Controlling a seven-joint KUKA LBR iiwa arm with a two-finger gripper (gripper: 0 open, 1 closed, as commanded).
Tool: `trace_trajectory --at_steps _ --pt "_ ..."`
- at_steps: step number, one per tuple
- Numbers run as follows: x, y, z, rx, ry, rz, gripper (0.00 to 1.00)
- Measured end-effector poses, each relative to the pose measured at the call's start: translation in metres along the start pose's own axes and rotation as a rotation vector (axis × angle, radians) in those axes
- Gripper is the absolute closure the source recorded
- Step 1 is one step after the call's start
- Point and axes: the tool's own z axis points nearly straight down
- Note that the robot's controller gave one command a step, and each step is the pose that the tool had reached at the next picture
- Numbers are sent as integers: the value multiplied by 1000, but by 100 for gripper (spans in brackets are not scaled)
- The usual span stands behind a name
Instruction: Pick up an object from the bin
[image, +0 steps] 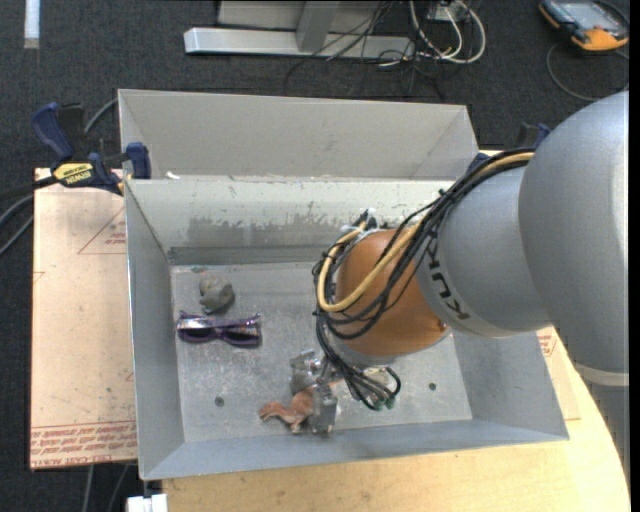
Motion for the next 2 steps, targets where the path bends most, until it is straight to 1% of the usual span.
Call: trace_trajectory --at_steps 1,2 --pt "0 0 0 0 0 0 100" --pt "-4 -21 8 -3 -2 -23 100"
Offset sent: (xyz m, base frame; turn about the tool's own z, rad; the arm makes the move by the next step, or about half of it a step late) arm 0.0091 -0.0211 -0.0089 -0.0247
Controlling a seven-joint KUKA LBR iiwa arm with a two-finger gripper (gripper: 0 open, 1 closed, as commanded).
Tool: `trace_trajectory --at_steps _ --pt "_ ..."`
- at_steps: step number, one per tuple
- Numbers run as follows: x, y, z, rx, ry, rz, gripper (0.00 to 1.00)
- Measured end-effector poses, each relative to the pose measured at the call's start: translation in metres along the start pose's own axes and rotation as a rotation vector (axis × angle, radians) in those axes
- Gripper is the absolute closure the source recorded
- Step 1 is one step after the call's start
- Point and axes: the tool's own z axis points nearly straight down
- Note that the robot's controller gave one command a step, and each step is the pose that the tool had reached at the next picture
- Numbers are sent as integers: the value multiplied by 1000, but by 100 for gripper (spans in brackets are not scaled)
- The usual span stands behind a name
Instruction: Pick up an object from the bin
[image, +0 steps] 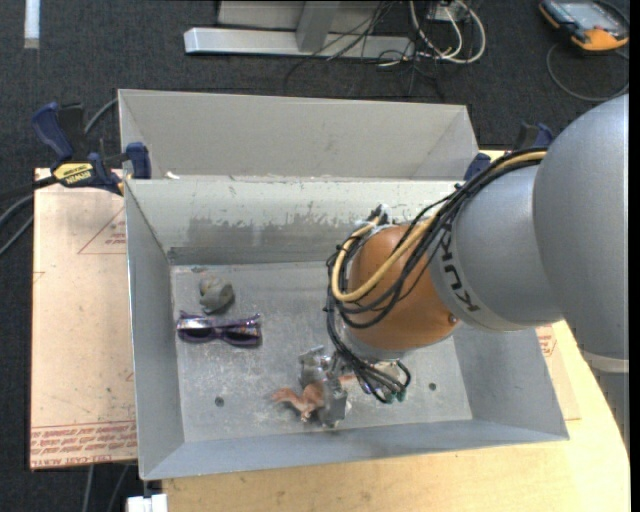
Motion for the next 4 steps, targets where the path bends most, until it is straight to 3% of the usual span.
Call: trace_trajectory --at_steps 1,2,3,4 --pt "-9 -28 -1 1 -2 7 100" --pt "-19 -9 0 0 -3 12 100" --pt "-17 -59 -1 1 -8 -24 100" --pt "-64 23 0 -3 -9 5 100"
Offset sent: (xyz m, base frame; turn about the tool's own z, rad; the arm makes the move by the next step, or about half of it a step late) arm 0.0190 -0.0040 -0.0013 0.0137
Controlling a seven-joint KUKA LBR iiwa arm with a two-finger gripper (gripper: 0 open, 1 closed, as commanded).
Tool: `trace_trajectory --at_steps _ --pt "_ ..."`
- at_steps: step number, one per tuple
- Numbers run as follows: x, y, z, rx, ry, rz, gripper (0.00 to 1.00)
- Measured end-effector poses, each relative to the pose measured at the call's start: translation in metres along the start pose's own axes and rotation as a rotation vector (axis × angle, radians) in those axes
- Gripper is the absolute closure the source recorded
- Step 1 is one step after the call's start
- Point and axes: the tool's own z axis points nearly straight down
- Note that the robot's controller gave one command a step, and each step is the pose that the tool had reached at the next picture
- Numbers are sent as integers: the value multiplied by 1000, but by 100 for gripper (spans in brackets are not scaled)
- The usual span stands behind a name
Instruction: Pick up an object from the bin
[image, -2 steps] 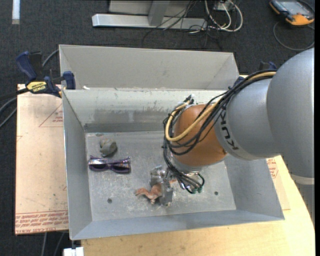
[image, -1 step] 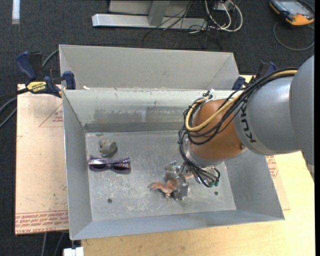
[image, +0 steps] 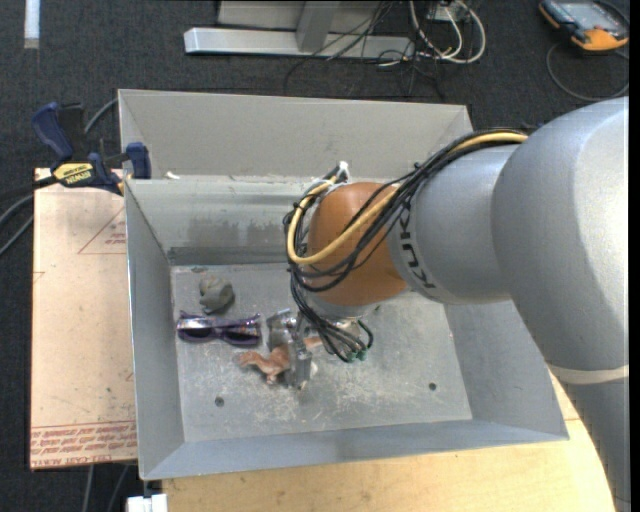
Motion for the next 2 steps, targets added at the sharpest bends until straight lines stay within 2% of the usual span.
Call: trace_trajectory --at_steps 1,2 --pt "0 0 0 0 0 0 100" --pt "-9 9 -146 -1 -3 -27 100"
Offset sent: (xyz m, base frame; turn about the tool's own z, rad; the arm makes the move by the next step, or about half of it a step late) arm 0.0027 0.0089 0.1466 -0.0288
